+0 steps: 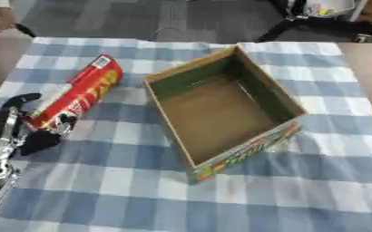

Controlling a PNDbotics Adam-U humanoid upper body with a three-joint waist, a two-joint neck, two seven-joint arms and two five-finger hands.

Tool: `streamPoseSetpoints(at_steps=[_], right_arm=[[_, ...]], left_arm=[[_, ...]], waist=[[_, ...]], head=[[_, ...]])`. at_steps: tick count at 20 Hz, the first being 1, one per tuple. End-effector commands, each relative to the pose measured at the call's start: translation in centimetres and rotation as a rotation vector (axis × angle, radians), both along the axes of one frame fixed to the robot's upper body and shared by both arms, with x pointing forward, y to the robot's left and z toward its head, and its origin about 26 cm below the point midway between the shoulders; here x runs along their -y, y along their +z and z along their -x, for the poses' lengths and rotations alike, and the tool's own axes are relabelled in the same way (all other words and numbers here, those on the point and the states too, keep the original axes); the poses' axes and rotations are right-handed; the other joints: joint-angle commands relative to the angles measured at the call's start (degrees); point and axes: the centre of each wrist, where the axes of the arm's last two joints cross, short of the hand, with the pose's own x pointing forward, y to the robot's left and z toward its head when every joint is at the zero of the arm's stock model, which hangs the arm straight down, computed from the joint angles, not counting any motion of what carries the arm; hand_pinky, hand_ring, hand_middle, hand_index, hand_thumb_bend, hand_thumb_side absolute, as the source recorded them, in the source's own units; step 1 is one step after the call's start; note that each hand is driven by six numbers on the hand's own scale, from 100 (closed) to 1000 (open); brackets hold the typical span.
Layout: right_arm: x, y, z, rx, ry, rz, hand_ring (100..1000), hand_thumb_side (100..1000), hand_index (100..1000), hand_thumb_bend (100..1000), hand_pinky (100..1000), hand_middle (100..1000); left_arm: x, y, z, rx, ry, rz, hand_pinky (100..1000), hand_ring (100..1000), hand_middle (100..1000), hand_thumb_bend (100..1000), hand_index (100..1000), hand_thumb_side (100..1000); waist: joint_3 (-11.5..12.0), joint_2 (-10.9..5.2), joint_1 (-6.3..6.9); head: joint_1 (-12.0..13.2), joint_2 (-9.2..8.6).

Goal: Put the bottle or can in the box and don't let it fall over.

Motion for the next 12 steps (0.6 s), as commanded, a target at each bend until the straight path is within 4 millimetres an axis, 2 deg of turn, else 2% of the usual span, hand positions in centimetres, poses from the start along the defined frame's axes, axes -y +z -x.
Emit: streamPoseSetpoints(at_steps=[1,12], right_arm=[[-0.06,0.72,0.07,0.02,0.007,0.019,879,529,924,100,854,1000],[-0.06,0.73,0.07,0.019,0.008,0.015,875,530,920,100,854,1000]], left_arm=[[-0.31,1.27,-0.05,0.062,0.009,-0.019,609,544,813,440,816,213],[-0.14,0.93,-0.29,0.067,0.014,-0.011,553,521,774,393,774,162]], waist=[[0.0,-0.07,0.11],[-0.1,0.0,0.12]], head=[[0.0,-0.69],[0.2,-0.77]])
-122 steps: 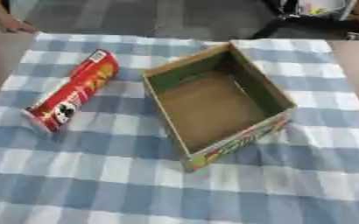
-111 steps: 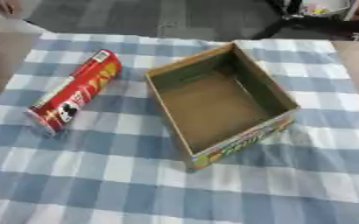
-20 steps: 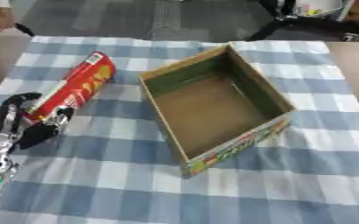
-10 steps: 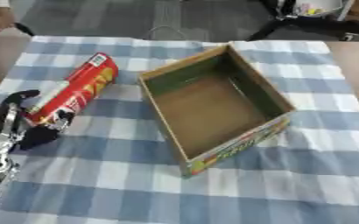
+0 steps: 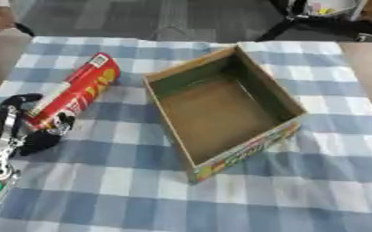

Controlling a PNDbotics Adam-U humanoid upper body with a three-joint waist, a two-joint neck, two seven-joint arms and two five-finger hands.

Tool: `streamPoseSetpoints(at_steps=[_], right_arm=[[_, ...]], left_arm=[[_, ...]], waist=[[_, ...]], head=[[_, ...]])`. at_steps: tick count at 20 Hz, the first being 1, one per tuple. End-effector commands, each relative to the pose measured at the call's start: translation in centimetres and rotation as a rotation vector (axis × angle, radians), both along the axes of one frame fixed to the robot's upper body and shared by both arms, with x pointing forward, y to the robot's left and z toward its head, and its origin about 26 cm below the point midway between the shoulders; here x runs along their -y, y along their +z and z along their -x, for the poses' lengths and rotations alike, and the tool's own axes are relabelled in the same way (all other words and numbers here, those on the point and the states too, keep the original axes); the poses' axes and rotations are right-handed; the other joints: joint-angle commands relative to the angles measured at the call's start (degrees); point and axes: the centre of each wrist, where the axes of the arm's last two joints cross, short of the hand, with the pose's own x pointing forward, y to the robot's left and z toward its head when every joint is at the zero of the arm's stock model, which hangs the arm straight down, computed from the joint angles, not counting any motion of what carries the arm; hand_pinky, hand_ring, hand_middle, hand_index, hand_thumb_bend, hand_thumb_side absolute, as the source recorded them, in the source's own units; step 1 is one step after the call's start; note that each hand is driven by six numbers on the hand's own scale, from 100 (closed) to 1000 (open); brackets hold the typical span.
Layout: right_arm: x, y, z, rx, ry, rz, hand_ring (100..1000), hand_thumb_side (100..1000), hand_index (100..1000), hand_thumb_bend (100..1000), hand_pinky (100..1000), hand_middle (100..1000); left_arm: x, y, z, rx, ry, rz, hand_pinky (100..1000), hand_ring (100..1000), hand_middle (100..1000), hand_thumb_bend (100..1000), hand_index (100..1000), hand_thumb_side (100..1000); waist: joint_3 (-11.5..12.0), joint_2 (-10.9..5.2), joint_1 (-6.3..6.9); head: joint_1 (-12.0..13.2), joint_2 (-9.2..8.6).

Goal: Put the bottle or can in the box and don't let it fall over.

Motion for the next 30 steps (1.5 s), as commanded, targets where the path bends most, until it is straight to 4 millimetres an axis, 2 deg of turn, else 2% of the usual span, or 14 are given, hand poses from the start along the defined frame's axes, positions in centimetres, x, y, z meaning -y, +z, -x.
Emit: streamPoseSetpoints(at_steps=[1,8,11,12,14,16,22,30], right_arm=[[0.01,0.8,0.07,0.022,0.007,0.019,874,530,920,100,854,1000],[0.01,0.83,0.05,0.024,0.008,0.016,870,541,915,100,854,1000],[0.02,0.86,0.05,0.027,0.01,0.015,868,532,913,100,854,1000],[0.02,0.86,0.05,0.027,0.01,0.015,867,530,913,100,854,1000],[0.03,0.87,0.04,0.028,0.012,0.014,865,530,912,100,854,1000],[0.03,0.86,0.05,0.028,0.013,0.014,861,530,909,100,854,1000],[0.04,0.88,0.05,0.026,0.017,0.012,858,530,907,100,854,1000],[0.12,0.89,0.09,0.027,0.02,0.008,857,530,906,100,854,1000]], left_arm=[[-0.28,1.15,-0.22,0.032,-0.001,0.001,556,524,775,387,776,156],[-0.31,0.92,-0.29,0.028,-0.016,0.034,590,553,797,327,777,100],[-0.36,0.88,-0.34,0.026,-0.019,0.047,597,556,809,262,765,100],[-0.36,0.88,-0.35,0.027,-0.02,0.049,592,549,802,230,751,100],[-0.39,0.88,-0.39,0.03,-0.017,0.054,586,542,791,224,733,100],[-0.44,0.88,-0.41,0.036,-0.009,0.059,561,524,730,186,687,100],[-0.49,0.97,-0.36,0.054,0.025,0.055,520,494,673,148,630,100],[-0.44,1.81,-0.08,0.1,0.048,0.053,491,478,657,147,623,100]], waist=[[0.0,-0.15,0.12],[0.0,-0.11,0.12],[-0.1,-0.14,0.1],[-0.1,-0.15,0.1],[-0.2,-0.16,0.1],[-0.2,-0.19,0.12],[-0.1,-0.35,0.26],[0.0,-0.67,0.29]], head=[[0.2,-0.64],[0.2,-0.65],[0.2,-0.69],[0.2,-0.7],[0.2,-0.75],[0.2,-0.74],[0.1,-0.67],[0.1,-0.57]])
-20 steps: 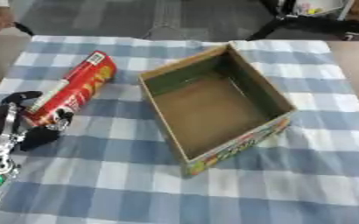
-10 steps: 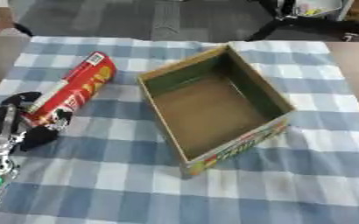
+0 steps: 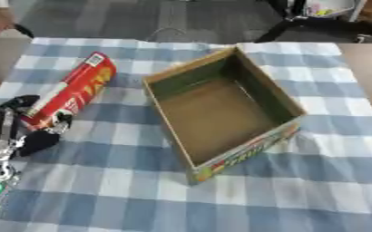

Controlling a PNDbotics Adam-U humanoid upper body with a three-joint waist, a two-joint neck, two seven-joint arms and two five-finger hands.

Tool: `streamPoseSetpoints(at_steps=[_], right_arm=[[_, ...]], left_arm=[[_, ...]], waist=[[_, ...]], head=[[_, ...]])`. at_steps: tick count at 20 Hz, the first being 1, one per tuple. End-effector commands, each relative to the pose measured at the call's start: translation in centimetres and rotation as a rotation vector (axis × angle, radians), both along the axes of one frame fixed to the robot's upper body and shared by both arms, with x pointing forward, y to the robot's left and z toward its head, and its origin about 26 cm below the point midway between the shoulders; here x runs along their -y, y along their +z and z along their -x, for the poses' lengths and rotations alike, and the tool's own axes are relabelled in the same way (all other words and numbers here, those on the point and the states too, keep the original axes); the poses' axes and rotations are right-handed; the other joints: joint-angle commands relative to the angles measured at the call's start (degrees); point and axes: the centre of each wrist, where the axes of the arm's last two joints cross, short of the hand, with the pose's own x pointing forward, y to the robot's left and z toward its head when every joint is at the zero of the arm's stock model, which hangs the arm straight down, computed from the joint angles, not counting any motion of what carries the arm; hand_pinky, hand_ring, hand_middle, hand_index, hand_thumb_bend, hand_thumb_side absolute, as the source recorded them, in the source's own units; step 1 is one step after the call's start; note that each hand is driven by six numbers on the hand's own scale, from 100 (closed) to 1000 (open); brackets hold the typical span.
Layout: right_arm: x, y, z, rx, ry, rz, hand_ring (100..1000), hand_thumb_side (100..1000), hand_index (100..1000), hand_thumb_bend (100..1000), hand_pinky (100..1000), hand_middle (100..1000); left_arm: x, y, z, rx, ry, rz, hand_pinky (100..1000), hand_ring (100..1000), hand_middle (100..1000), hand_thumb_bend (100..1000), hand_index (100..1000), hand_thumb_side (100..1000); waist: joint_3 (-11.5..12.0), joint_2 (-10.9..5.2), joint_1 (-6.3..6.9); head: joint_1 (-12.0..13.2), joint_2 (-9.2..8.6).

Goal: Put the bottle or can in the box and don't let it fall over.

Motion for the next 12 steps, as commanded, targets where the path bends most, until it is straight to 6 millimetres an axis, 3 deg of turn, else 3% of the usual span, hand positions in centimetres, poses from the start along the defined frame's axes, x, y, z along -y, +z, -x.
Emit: streamPoseSetpoints(at_steps=[1,12], right_arm=[[0.1,0.9,0.1,0.025,0.011,0.014,857,530,906,100,854,1000],[0.2,0.9,0.2,0.024,0.013,0.009,856,530,905,100,854,1000]], left_arm=[[-0.4,1.9,0.1,0.066,0.02,-0.02,487,476,654,151,623,100],[0.0,3.8,0.7,0.137,0.034,-0.021,477,471,649,160,617,100]], waist=[[0.1,-0.76,0.29],[0.1,-1.19,0.43]], head=[[0.1,-0.38],[-0.1,-0.12]])
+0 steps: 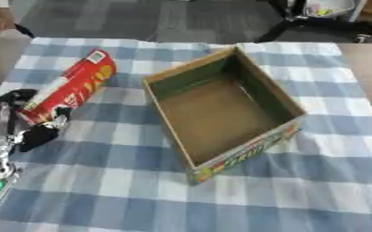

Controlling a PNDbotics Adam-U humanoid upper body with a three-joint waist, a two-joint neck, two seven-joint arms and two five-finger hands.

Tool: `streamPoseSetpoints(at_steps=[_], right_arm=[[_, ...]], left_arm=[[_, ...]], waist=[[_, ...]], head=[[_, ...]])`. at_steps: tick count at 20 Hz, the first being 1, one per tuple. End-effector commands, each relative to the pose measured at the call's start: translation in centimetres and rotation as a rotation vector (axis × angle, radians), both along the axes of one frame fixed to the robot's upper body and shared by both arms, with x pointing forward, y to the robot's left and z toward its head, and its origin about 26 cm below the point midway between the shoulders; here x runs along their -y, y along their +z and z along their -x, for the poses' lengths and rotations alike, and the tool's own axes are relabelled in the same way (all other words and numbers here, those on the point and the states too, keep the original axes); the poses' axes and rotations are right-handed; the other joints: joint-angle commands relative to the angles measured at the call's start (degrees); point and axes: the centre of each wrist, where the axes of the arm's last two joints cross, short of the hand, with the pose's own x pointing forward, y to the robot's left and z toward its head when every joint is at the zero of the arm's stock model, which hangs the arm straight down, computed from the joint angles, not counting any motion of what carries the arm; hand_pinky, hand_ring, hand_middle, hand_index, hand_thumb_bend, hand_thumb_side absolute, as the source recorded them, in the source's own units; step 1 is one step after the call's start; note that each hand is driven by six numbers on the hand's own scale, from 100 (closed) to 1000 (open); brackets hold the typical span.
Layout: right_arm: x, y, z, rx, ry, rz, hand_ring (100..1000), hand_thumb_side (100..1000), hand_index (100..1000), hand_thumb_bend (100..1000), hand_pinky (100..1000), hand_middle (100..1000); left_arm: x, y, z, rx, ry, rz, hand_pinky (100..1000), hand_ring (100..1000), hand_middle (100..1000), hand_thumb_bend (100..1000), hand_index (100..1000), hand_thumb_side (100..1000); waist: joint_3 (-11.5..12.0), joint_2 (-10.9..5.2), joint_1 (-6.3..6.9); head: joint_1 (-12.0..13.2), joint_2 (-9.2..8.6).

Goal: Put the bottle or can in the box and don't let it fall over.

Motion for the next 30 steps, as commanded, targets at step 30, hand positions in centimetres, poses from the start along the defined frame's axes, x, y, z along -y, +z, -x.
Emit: streamPoseSetpoints(at_steps=[30], right_arm=[[0.3,0.8,0.2,0.027,0.015,0.008,849,530,897,100,852,1000]], left_arm=[[0.2,4.6,0.8,0.163,0.045,-0.04,415,436,566,100,357,100]], waist=[[-0.1,-1.19,0.33]], head=[[0.0,-0.25]])
